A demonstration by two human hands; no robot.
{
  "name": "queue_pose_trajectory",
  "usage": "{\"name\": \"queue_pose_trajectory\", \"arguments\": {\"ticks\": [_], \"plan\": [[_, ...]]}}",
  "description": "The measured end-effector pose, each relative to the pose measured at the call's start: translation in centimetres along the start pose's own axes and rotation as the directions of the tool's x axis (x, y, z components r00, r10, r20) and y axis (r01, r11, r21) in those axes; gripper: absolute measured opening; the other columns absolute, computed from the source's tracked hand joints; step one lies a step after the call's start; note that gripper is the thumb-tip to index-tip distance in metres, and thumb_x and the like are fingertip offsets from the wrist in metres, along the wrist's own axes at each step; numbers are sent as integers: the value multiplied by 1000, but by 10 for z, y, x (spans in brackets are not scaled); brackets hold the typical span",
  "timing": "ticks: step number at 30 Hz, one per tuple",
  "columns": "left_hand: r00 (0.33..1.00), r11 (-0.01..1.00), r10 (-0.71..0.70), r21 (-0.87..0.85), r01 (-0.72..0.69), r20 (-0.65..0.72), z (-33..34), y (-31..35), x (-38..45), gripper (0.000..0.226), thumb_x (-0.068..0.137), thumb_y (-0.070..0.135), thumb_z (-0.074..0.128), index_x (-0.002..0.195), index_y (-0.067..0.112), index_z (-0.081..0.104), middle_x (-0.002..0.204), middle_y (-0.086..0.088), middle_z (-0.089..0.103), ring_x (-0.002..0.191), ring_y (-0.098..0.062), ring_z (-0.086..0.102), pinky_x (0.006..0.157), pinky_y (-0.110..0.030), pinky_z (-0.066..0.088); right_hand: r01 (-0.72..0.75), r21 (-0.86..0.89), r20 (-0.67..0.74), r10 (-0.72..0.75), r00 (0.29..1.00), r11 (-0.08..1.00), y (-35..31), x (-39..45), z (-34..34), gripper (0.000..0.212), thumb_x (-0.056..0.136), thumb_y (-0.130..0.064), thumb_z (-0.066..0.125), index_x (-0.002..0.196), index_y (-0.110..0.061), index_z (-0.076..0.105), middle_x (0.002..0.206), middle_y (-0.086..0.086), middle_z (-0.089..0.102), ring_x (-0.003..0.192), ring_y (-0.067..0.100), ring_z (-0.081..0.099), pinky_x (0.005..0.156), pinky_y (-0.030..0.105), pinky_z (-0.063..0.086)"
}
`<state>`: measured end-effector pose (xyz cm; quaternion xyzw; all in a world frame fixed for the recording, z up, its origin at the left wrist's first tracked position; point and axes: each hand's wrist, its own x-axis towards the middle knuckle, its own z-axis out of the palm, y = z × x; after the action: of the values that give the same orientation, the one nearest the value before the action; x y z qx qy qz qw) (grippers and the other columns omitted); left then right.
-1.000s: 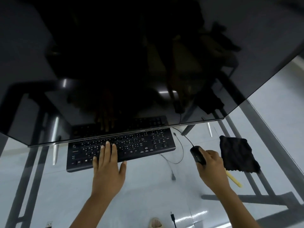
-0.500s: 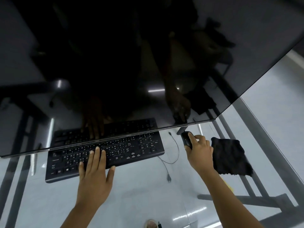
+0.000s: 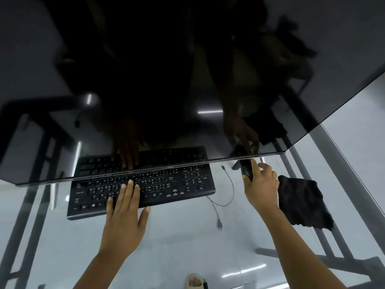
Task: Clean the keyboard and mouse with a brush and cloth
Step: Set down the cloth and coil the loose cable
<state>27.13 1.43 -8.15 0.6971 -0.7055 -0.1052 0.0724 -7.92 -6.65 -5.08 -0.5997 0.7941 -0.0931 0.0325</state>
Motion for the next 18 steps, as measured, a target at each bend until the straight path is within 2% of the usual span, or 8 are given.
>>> {"name": "queue_pose_trajectory", "arguments": {"ticks": [3, 5, 7, 10, 12, 15, 17, 18], "plan": [[1000, 1000, 3, -10, -3, -4, -7, -4, -3, 70, 94, 53, 18, 150, 11, 22, 159, -1, 11, 147, -14, 1, 118, -47, 10, 3, 54, -43, -1, 999, 999, -6, -15, -7, 51, 86, -19, 68, 133, -8, 52, 126, 22, 51, 109, 43, 49, 88, 53, 42], [1000, 1000, -13, -15, 13, -13, -14, -13, -10, 68, 94, 51, 20, 149, 11, 24, 159, -3, 14, 147, -15, 4, 118, -45, 11, 78, 83, -53, -73, 996, 993, -19, -32, -9, 51, 81, -15, 72, 128, -6, 55, 122, 22, 54, 103, 43, 51, 82, 52, 45], [999, 999, -34, -38, 33, -43, -26, -27, -20, 62, 94, 45, 30, 145, 10, 34, 156, -7, 25, 145, -20, 17, 116, -46, 19, 182, 93, -9, -182, 983, 979, -42, -53, -6, 51, 79, -14, 74, 127, -7, 57, 120, 20, 55, 103, 41, 53, 80, 51, 48], [986, 989, -131, -76, 123, -106, -47, -58, -40, 48, 89, 27, 59, 131, 6, 52, 135, -15, 51, 120, -34, 51, 97, -48, 45, 328, 165, 59, -341, 938, 930, -89, -82, -2, 51, 74, -11, 77, 122, -8, 62, 118, 18, 57, 103, 40, 56, 82, 50, 50], [964, 966, -254, -75, 248, -84, -62, -77, -59, 40, 85, 23, 64, 121, 7, 58, 116, -14, 59, 100, -32, 60, 81, -44, 52, 393, 194, 110, -418, 902, 899, -123, -99, -3, 48, 75, -13, 76, 122, -8, 63, 119, 16, 57, 103, 38, 57, 86, 49, 50], [843, 844, -525, -56, 534, 115, -77, -101, -89, 36, 90, 35, 56, 115, 9, 54, 113, -8, 57, 97, -26, 61, 79, -38, 49, 485, 245, 181, -531, 828, 840, -173, -127, -5, 45, 88, -20, 63, 132, -12, 55, 129, 12, 50, 115, 33, 49, 100, 44, 40], [737, 768, -620, 18, 640, 270, -76, -111, -106, 43, 91, 42, 53, 117, 8, 47, 117, -8, 54, 103, -26, 60, 84, -37, 48, 542, 287, 197, -602, 774, 790, -201, -145, -4, 45, 93, -24, 55, 137, -16, 49, 134, 8, 45, 120, 28, 44, 104, 39, 34], [705, 747, -636, 18, 665, 314, -73, -117, -115, 45, 91, 43, 53, 117, 8, 44, 117, -9, 54, 105, -27, 60, 84, -37, 48, 571, 303, 204, -637, 743, 763, -214, -154, -5, 46, 95, -26, 52, 139, -17, 47, 136, 6, 43, 122, 26, 42, 105, 37, 32]]}}
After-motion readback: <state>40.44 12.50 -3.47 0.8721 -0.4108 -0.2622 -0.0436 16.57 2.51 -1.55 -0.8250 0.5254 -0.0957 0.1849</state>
